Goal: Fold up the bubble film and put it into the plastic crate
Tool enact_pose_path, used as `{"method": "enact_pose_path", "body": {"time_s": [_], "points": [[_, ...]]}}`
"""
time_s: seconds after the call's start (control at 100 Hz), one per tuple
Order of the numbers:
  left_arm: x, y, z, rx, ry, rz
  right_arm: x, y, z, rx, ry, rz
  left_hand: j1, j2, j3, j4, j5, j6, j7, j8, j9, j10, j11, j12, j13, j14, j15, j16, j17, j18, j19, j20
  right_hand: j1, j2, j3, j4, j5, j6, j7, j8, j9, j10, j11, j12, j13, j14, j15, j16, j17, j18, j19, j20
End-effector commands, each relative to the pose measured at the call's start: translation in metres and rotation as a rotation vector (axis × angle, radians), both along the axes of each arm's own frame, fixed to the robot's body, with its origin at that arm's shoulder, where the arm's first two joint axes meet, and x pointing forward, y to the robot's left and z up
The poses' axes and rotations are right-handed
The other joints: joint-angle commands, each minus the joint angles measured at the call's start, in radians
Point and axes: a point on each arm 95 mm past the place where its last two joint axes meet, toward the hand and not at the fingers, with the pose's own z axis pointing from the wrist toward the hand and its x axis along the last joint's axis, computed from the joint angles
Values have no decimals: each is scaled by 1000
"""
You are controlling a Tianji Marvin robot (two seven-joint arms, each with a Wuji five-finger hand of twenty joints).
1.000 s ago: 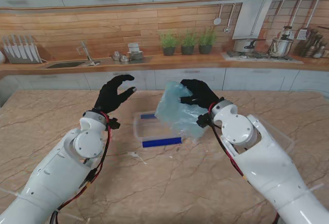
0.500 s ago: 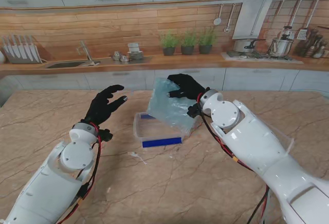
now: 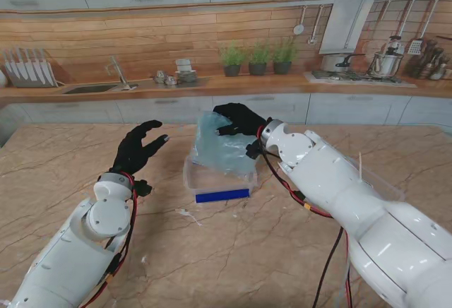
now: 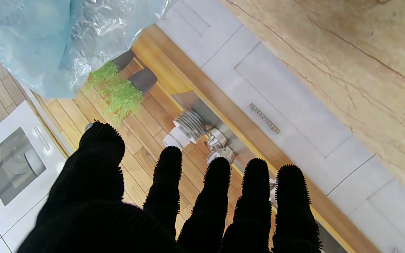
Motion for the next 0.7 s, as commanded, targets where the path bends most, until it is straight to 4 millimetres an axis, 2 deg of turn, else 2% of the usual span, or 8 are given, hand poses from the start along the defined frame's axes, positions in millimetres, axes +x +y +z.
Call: {"method": "enact_pose_path", "body": {"time_s": [0.0, 0.24, 0.43, 0.49, 0.68, 0.69], "points": [[1, -4, 0, -12, 0, 5, -1, 14, 2, -9, -3, 27, 30, 24, -18, 30, -9, 5, -18, -3, 9, 3, 2, -1, -13, -5, 11, -4, -5, -29, 15, -16, -9, 20, -8, 9, -13, -40, 28, 7, 11, 1, -2, 10, -3, -20, 3, 16, -10, -87, 18, 32], [9, -11, 2, -43, 0, -14, -4, 17, -13, -60, 6, 52, 30, 26, -13, 31, -5, 4, -9, 0, 18, 0, 11, 4, -3, -7, 22, 0, 3, -25, 33, -15, -11, 21, -9, 10, -16, -45, 38, 6, 12, -1, -4, 10, -2, -24, -1, 19, -8, -91, 12, 33], [19, -21, 10, -92, -13, -63, -5, 15, -19, -128, -3, 88, 30, 21, 3, 33, 4, 5, 3, 4, 34, 1, 22, 11, 14, -3, 42, 10, 24, 4, 86, 4, -12, 26, -13, 10, -18, -49, 39, 2, 9, -4, -6, 11, -3, -24, -3, 22, -8, -91, 12, 35], [22, -24, 12, -94, -12, -82, -5, 15, -20, -142, -7, 100, 26, 19, 17, 33, 6, 4, 6, 5, 40, 0, 23, 13, 20, 0, 48, 14, 27, 21, 110, 14, -11, 28, -14, 10, -20, -47, 39, 1, 9, -4, -7, 11, -8, -23, -6, 23, -11, -91, 8, 35], [33, -32, 18, -95, 7, -149, -5, 18, -20, -194, -22, 159, 27, 22, 43, 37, 6, 2, 15, 10, 46, -6, 32, 20, 31, -6, 61, 23, 36, 25, 139, 29, -12, 35, -21, 13, -24, -53, 38, 1, 5, -8, -12, 11, -13, -26, -11, 27, -16, -93, -2, 36], [34, -32, 18, -96, 8, -151, -5, 18, -20, -196, -21, 161, 3, 12, 86, 35, 5, 2, 19, 10, 47, -5, 32, 22, 32, -5, 62, 26, 36, 26, 142, 32, -12, 36, -22, 13, -24, -53, 38, 0, 5, -8, -13, 11, -13, -26, -12, 27, -16, -93, -2, 36]]}}
